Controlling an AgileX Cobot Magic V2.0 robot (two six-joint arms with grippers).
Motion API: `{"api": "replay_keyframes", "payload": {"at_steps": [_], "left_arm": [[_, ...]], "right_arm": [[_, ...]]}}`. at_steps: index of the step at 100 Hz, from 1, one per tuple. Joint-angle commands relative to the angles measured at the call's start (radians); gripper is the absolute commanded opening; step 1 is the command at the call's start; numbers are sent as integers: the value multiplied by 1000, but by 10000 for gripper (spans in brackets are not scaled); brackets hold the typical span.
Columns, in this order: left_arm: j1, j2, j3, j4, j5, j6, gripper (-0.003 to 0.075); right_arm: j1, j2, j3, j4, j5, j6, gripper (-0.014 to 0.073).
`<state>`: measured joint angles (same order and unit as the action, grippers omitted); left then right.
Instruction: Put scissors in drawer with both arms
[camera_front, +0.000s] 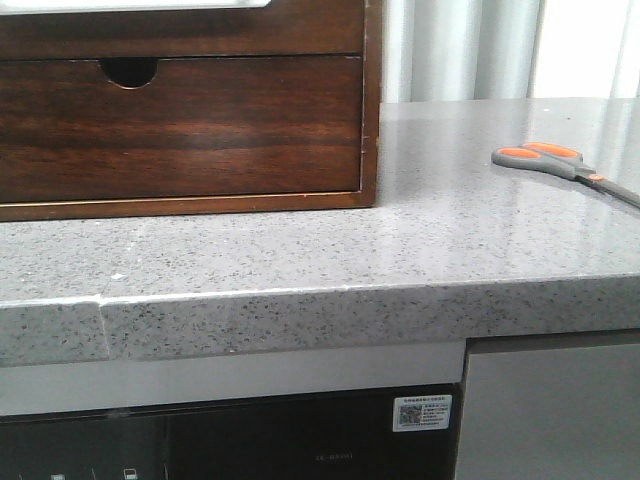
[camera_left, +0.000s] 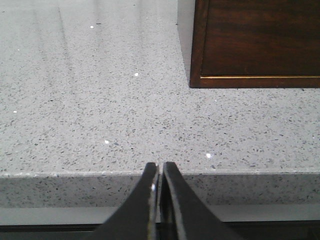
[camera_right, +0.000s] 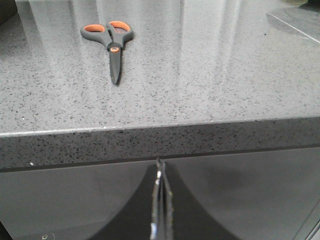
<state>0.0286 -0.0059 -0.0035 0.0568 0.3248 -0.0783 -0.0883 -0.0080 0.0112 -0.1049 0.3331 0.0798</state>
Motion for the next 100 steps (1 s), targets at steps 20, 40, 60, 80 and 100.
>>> {"api": "replay_keyframes", "payload": {"at_steps": [20, 40, 60, 80, 100], "left_arm": [[-8, -31, 20, -2, -56, -8, -20], [-8, -31, 20, -2, -56, -8, -20], [-8, -31, 20, -2, -56, -8, -20], [-8, -31, 20, 34, -62, -7, -20], [-8, -31, 20, 190, -89, -3, -20]], "right_arm": [[-4, -30, 33, -3, -27, -6, -67], [-4, -30, 33, -3, -27, -6, -67], [-4, -30, 33, -3, -27, -6, -67], [-4, -30, 33, -3, -27, -6, -67], [-4, -30, 33, -13, -35, -6, -67]]}}
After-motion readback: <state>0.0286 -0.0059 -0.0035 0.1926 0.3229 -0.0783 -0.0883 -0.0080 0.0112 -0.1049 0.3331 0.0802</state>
